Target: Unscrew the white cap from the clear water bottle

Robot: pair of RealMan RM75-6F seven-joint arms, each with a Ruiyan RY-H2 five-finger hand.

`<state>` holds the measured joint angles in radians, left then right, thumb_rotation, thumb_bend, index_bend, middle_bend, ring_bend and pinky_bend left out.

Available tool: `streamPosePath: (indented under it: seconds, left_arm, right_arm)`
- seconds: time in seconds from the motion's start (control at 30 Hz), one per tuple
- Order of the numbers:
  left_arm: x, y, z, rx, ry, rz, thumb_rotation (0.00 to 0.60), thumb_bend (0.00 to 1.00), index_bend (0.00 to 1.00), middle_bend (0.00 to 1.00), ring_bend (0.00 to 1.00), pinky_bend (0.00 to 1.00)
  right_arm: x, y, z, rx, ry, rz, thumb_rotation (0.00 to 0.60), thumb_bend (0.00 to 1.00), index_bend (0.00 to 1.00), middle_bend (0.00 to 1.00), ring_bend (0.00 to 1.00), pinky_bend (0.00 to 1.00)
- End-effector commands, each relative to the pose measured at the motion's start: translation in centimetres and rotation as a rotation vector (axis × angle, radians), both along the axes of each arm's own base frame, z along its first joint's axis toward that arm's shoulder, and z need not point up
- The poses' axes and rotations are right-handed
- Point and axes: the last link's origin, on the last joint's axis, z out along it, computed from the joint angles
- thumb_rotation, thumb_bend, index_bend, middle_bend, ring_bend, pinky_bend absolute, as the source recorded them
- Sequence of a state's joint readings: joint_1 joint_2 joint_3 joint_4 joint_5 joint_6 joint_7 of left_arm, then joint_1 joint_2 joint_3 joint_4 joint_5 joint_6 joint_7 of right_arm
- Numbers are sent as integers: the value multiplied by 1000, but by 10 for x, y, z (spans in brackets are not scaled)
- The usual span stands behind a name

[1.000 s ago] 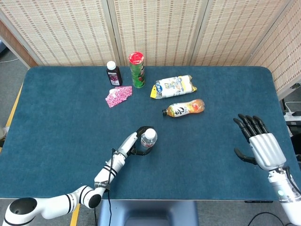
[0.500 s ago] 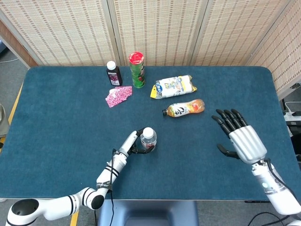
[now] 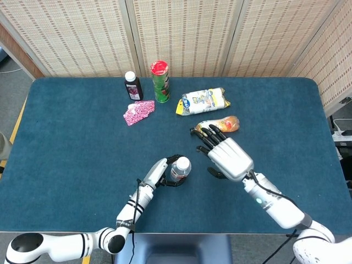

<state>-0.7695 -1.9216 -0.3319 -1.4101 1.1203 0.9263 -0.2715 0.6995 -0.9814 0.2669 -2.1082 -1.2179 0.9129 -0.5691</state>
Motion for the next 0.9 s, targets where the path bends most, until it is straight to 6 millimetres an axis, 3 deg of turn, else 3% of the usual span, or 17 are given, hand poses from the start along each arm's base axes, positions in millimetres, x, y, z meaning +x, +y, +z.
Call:
streamPosePath:
  seconds: [0.03,0.3,0.9]
  left_arm:
    - [3,-1,2,-5,4,10,600,345,424,506,271,206]
    - [5,-1,2,-12,13,15,600,344,424,505,270,205]
    - [6,-6,2,-13,26,-13,600,345,424,505,271,213]
  right_arm:
    - [25,1,-24,54,-9,12,534,250,298,0,0,0]
    - [38,0,-42,67,36,3,533,250,311,0,0,0]
    - [43,-7,-44,46,91,-50,533,250,343,0,0,0]
